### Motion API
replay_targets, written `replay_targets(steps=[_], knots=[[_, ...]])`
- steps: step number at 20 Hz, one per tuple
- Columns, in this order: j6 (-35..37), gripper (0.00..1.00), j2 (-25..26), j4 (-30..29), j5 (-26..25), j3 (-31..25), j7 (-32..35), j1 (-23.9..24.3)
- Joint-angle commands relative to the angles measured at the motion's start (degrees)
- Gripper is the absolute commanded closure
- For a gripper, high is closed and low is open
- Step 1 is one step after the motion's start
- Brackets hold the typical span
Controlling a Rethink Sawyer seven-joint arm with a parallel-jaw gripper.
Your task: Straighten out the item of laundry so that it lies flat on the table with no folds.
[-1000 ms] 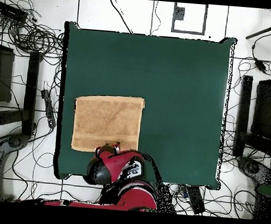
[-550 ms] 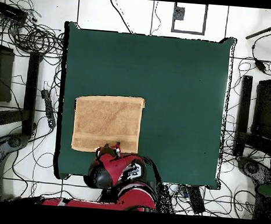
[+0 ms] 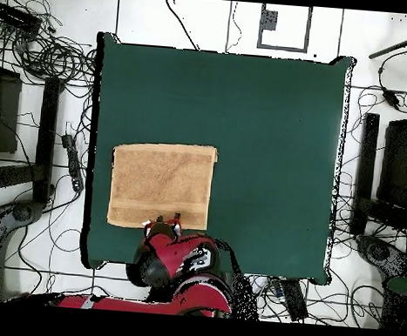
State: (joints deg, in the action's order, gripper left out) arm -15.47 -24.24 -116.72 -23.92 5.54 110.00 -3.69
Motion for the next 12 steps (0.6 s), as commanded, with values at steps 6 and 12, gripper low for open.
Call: replay_targets(steps=[6,12], knots=[[3.55,0.0,18.29,13.84,7.66,-2.57,8.22,-0.51],[4.17,0.0,18.01,13.87,8.33,-2.93,8.34,-0.48]])
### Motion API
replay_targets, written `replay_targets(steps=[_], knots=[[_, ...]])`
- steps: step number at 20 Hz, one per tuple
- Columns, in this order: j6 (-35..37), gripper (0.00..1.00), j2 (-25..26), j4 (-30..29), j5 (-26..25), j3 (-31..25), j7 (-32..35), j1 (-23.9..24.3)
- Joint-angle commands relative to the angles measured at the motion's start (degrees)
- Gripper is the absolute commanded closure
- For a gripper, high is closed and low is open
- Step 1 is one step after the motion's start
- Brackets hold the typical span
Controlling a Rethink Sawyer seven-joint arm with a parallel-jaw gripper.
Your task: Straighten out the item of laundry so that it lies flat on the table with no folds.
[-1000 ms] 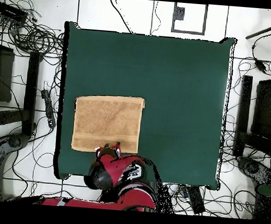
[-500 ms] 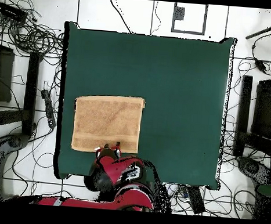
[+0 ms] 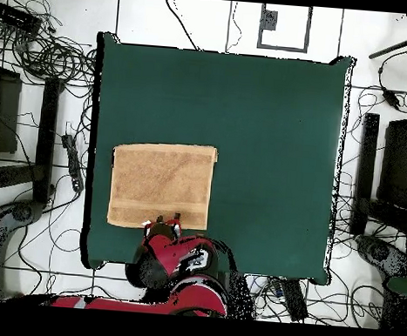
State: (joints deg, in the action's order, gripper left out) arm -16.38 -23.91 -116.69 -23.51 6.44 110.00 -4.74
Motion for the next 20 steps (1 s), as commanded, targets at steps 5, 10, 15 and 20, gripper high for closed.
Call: replay_targets(steps=[5,10,15,20], knots=[[5.56,1.0,17.74,13.73,9.19,-3.49,8.88,-0.07],[5.68,1.0,17.79,13.78,9.77,-3.44,8.73,-0.59],[5.7,1.0,17.75,14.12,9.65,-3.28,8.11,-0.62],[6.91,1.0,17.83,13.68,9.83,-3.11,8.27,0.7]])
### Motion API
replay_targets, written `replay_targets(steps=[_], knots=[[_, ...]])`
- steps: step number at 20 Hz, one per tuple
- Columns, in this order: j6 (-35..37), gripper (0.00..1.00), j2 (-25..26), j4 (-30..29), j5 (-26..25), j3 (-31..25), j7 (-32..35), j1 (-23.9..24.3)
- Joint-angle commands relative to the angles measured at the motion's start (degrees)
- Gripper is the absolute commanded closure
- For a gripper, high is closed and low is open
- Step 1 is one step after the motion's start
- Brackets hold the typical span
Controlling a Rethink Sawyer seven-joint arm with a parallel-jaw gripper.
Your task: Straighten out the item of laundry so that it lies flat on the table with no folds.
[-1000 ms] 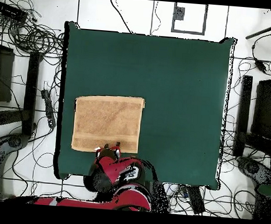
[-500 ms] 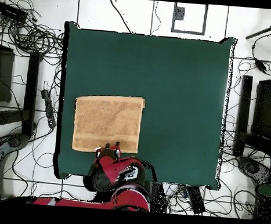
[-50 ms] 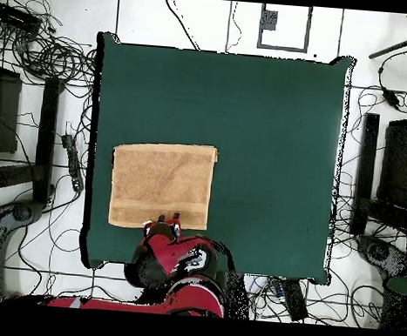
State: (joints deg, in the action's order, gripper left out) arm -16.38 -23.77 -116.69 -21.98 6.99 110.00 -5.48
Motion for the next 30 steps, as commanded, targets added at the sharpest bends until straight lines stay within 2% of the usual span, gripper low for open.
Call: replay_targets(steps=[1,9,21,30], knots=[[6.72,1.0,17.95,13.66,8.38,-3.49,8.37,1.37],[5.96,1.0,18.41,13.0,9.06,-2.2,8.81,0.24],[-1.7,1.0,21.67,9.3,9.86,-0.57,10.86,-0.84],[-3.97,1.0,24.07,7.79,12.27,0.12,10.51,-1.5]])
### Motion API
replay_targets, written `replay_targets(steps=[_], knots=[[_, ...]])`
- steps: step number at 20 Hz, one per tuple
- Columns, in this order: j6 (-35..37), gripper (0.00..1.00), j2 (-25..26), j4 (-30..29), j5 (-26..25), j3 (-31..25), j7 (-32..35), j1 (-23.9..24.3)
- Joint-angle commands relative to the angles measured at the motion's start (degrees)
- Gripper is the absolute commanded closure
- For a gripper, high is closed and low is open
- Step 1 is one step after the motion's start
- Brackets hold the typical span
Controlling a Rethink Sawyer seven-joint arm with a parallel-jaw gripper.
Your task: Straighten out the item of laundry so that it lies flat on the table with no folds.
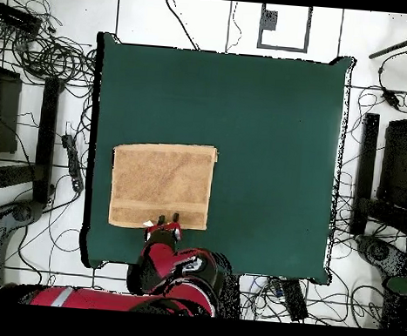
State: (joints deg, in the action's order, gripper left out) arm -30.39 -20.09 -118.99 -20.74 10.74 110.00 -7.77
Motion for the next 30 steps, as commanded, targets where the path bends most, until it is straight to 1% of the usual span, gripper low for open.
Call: replay_targets(steps=[1,8,12,14,17,20,25,30], knots=[[9.39,1.0,20.77,9.93,11.18,-3.59,10.49,0.74],[5.66,1.0,23.25,8.29,13.04,-2.76,10.3,-0.19],[6.15,1.0,24.56,6.94,16.15,-2.25,9.6,-1.37],[7.98,1.0,24.33,6.2,16.76,-2.5,8.66,-1.13],[13.82,1.0,22.61,5.32,16.77,-3.71,7.23,0.77],[17.62,1.0,21.01,5.0,17.52,-3.96,6.09,0.96],[19.39,1.0,19.67,5.18,17.91,-4.25,5.8,1.12],[23.66,1.0,17.07,5.03,17.23,-5.04,5.34,2.43]])
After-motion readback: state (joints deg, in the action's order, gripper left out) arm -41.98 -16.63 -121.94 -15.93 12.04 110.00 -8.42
